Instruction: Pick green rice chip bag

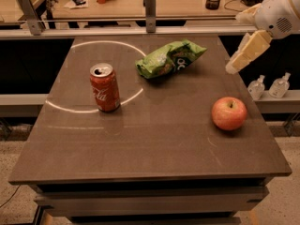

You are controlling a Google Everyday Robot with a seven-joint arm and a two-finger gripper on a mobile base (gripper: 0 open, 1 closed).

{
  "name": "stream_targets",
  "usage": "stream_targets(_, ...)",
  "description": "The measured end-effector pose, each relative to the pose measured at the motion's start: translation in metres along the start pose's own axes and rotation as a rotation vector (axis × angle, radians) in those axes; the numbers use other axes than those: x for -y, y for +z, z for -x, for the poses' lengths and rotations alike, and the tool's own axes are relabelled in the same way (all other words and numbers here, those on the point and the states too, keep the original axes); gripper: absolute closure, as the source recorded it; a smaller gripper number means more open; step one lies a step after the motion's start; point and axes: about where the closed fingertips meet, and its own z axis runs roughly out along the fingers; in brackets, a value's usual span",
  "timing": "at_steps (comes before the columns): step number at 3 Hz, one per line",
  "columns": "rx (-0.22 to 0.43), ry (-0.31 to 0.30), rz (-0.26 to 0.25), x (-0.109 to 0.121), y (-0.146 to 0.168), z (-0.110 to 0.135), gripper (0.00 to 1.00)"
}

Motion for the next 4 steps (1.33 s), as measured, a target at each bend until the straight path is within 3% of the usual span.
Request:
stream_targets(2,-0.004,0.040,-0.126,0.035,0.043,0.021,0.00)
stream_targets(3,-0.003,0.073,-0.166,0.044,0.070,0.025,0.00)
stream_targets(4,-0.003,0.073,-0.166,0.044,0.071,0.025,0.00)
